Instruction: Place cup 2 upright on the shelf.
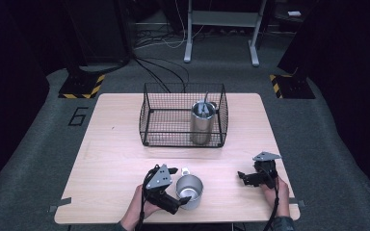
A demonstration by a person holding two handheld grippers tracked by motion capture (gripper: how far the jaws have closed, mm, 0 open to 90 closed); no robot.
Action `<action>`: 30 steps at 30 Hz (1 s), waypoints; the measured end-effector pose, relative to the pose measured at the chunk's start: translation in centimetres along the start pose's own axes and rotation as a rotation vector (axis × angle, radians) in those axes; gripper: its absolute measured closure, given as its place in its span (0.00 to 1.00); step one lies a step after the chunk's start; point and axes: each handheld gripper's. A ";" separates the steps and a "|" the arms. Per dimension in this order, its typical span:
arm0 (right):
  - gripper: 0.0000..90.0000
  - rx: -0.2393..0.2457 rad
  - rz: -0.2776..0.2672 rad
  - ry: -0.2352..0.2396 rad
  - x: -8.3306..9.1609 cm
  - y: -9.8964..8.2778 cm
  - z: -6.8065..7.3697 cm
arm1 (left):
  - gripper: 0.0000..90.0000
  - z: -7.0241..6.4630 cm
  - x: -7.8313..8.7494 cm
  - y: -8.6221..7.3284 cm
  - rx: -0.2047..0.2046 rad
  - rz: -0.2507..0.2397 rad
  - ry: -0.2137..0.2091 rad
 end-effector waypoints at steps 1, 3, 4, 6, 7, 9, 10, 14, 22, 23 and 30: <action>0.00 0.000 0.000 0.000 0.0 0.0 0.0 | 0.00 -0.1 -0.4 0.1 -0.006 0.005 -0.007; 0.00 0.000 0.000 0.000 0.0 0.0 0.0 | 0.00 -0.1 -0.6 0.1 -0.013 0.008 -0.011; 0.00 0.000 0.000 0.000 0.0 0.0 0.0 | 0.00 -0.1 -0.7 0.1 -0.010 0.009 -0.013; 0.00 -0.001 0.000 0.000 0.0 0.0 0.0 | 0.00 -0.2 -1.1 0.2 -0.013 0.020 -0.019; 0.00 -0.001 0.000 0.001 0.0 0.0 0.0 | 0.00 -0.2 -1.3 0.3 -0.018 0.017 -0.020; 0.00 -0.003 0.001 0.001 0.0 0.0 0.0 | 0.00 -0.3 -1.5 0.3 -0.024 0.017 -0.023; 0.00 -0.003 0.001 0.001 0.0 0.0 0.0 | 0.00 -0.3 -1.7 0.4 -0.030 0.022 -0.024; 0.00 -0.001 0.000 0.000 0.0 0.0 0.0 | 0.00 -0.3 -2.3 0.3 -0.029 0.029 -0.027; 0.00 -0.004 -0.002 0.000 0.0 0.0 0.0 | 0.04 -0.5 -2.9 0.1 -0.047 0.020 -0.032; 0.00 -0.003 -0.001 0.001 0.0 0.0 0.0 | 0.06 -0.4 -2.8 0.0 -0.044 0.013 -0.032; 0.00 -0.003 -0.002 0.001 0.0 0.0 0.0 | 0.07 -0.5 -2.8 -0.2 -0.034 -0.009 -0.021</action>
Point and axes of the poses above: each handheld gripper's, and its own axes: x roughly backward along the jaws, y roughly out of its top, z roughly to its left, and after that the axes turned 7 degrees about x, right-handed
